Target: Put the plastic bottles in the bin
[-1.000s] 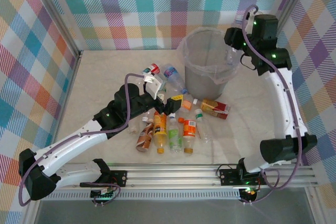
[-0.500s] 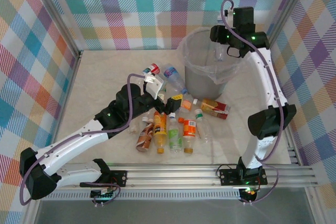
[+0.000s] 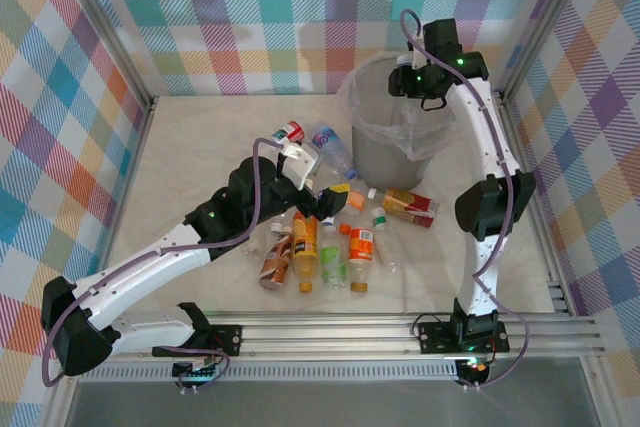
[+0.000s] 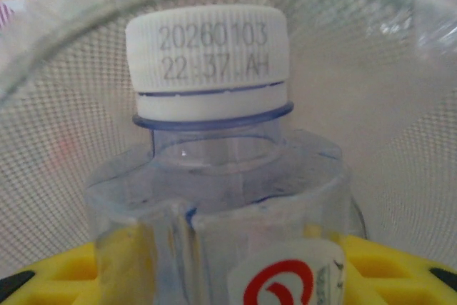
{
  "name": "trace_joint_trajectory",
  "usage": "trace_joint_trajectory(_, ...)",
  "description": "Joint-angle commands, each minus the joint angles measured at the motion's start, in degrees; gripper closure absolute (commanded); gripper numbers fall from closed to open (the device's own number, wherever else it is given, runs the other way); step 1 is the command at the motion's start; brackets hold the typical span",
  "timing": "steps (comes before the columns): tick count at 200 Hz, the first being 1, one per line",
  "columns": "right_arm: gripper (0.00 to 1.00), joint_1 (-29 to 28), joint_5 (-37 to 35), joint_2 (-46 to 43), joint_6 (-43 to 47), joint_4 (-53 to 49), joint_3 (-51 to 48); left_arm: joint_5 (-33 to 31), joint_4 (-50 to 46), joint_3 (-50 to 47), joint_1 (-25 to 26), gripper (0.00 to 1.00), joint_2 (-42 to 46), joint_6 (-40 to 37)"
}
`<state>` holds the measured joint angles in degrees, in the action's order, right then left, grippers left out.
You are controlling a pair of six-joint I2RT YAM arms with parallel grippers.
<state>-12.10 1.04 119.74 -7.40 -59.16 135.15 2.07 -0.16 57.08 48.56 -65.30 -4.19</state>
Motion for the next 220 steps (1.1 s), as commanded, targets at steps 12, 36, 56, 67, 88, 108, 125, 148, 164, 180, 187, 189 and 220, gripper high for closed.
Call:
trace_joint_trajectory(12, 0.48, -0.56, 0.55, 3.09, 0.64, -5.60, 3.64, 0.99, -1.52, 2.34, -0.39, 0.00, -0.43, -1.28)
trace_joint_trajectory(36, 0.48, -0.65, 0.02, 4.66, 0.33, -6.79, 3.71, 1.10, -1.92, 2.51, -0.37, 0.00, -0.60, -1.30)
trace_joint_trajectory(56, 0.48, -0.82, -0.32, 5.87, 0.17, -7.66, 3.55, 1.10, -2.45, 2.82, -0.45, 0.00, -0.80, -1.48)
trace_joint_trajectory(67, 0.48, -1.04, -0.67, 6.41, 0.19, -7.86, 3.21, 1.08, -2.74, 2.95, -0.42, 0.00, -0.92, -1.70)
trace_joint_trajectory(88, 0.48, -1.34, -1.00, 7.04, 0.20, -7.82, 2.18, 1.08, -3.31, 3.20, -0.31, 0.00, -1.05, -1.98)
trace_joint_trajectory(108, 0.48, -1.56, -1.14, 7.55, 0.25, -7.42, 0.83, 1.10, -3.61, 3.30, -0.37, 0.00, -1.11, -2.10)
trace_joint_trajectory(125, 0.48, -1.60, -1.23, 7.86, 0.35, -7.28, -0.44, 1.16, -4.03, 3.63, -0.31, 0.00, -1.28, -2.10)
trace_joint_trajectory(148, 0.48, -1.71, -1.18, 8.31, 0.45, -7.38, -1.84, 1.36, -4.75, 4.16, -0.32, 0.00, -1.71, -2.05)
trace_joint_trajectory(164, 0.48, -1.70, -1.04, 8.55, 0.59, -7.38, -2.73, 1.52, -5.19, 4.50, -0.38, 0.00, -2.06, -2.07)
trace_joint_trajectory(180, 0.48, -1.76, -1.04, 8.84, 0.68, -7.37, -3.46, 1.59, -5.38, 4.63, -0.37, 0.00, -2.20, -2.05)
trace_joint_trajectory(187, 0.48, -1.77, -1.04, 9.07, 0.63, -7.20, -3.77, 1.60, -5.44, 4.64, -0.38, 0.00, -2.19, -2.10)
trace_joint_trajectory(189, 0.48, -1.83, -1.04, 9.03, 0.65, -7.27, -3.87, 1.62, -5.46, 4.63, -0.39, 0.00, -2.18, -2.09)
trace_joint_trajectory(220, 0.48, -1.79, -1.25, 9.84, 0.70, -7.21, -4.97, 1.72, -5.86, 4.88, -0.27, 0.00, -1.92, -2.43)
